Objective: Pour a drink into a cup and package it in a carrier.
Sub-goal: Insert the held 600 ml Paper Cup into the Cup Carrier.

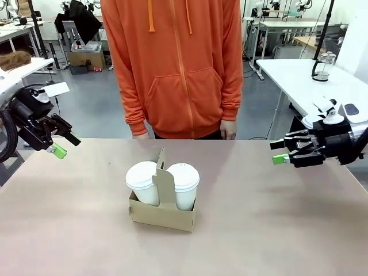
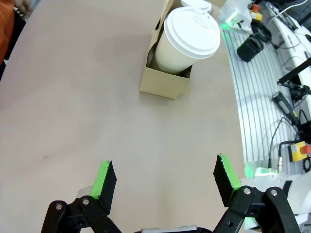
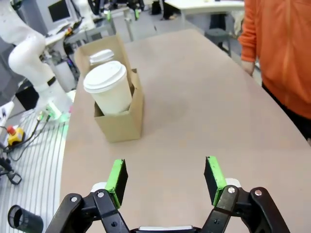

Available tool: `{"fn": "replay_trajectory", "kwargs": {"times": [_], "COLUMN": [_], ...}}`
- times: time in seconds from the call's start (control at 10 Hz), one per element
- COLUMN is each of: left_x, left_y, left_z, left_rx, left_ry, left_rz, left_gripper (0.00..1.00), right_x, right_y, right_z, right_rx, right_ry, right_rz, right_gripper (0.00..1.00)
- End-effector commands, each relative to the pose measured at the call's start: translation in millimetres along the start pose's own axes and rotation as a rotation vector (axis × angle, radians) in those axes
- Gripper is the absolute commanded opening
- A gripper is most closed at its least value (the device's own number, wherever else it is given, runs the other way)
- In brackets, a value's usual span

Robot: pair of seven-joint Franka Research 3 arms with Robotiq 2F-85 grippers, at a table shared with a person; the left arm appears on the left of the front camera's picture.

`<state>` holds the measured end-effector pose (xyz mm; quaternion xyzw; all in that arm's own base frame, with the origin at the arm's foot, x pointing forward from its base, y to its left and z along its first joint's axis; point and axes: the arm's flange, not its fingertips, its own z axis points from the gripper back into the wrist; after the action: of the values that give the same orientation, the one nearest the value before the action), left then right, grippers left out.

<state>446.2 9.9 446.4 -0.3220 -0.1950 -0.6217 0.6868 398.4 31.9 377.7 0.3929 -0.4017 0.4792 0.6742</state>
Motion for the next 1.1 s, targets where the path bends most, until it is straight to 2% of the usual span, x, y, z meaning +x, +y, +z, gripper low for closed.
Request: {"fn": "replay_trajectory", "kwargs": {"times": [0.0,1.0], "left_x": [1.5,1.5], "left_y": [-1.5,-1.5], "left_z": [0.1,0.1], "left_rx": [0.011,0.011], "left_ry": [-0.002,-0.002], "left_rz": [0.004,0.004], "left_gripper": [1.0,1.0], "right_x": [2.1,2.1], "right_y": [-1.6,-1.6], "right_z": [5.6,5.6], "right_rx": [0.0,0.0], "right_ry": [-0.015,-0.015], "right_rz": [0.028,0.028], "right_gripper": [0.81,0.81]}}
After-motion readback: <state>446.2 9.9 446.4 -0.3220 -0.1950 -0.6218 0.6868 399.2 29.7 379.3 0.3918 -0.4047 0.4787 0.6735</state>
